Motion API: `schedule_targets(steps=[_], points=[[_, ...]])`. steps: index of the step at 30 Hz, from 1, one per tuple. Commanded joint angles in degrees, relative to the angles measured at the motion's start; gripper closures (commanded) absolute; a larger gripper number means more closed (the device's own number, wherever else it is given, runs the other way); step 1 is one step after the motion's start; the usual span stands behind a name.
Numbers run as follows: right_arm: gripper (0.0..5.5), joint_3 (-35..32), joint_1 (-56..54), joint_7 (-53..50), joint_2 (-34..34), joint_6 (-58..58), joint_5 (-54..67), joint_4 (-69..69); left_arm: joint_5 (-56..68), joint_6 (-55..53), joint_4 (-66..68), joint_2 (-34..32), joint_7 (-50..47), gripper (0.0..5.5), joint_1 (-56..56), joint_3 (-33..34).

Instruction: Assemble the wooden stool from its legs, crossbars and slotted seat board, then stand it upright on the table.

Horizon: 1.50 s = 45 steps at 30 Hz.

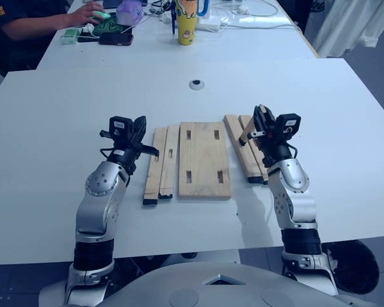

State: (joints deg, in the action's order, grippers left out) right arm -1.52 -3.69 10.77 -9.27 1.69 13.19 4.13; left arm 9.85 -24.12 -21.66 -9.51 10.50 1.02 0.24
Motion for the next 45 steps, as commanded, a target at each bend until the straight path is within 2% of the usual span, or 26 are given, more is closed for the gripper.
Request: schedule_targets(steps=[1,10,16,17,22,33,40,45], points=[[5.07,1.7,6.0,3.7,-1.6,4.0,-0.8,-4.8,-0.5,0.4,0.3,0.1,-0.3,5.5,0.2,-0.2],[5.07,-1.9,6.8,4.8,-3.0,8.9,2.9,-7.3,-0.6,1.2,1.0,0.2,-0.4,5.5,0.3,-0.1],[5.07,-1.2,5.5,5.3,-3.7,7.0,3.2,-3.0,-0.7,1.7,1.1,0.6,-1.0,5.5,0.3,0.0],[4.7,-1.0,5.1,5.3,-3.6,7.2,3.5,-2.2,-0.7,1.7,1.1,0.7,-1.1,5.5,0.2,-0.1],[3.98,-1.1,3.2,4.2,-2.3,8.9,3.8,2.2,-0.7,2.0,1.2,1.0,-1.4,5.5,0.1,-0.2],[3.98,-3.9,-2.1,0.4,-1.3,9.6,3.8,8.1,-1.0,2.7,2.0,1.4,-1.4,5.5,0.5,-0.4],[3.98,-7.5,-15.9,-3.5,-2.3,15.1,7.1,14.1,-1.2,3.1,2.2,1.7,-1.5,5.5,0.4,-0.5],[4.66,-8.6,-28.3,-4.5,-4.3,22.7,9.1,10.3,-1.6,3.4,2.0,2.3,-2.3,5.5,0.1,-0.5]])
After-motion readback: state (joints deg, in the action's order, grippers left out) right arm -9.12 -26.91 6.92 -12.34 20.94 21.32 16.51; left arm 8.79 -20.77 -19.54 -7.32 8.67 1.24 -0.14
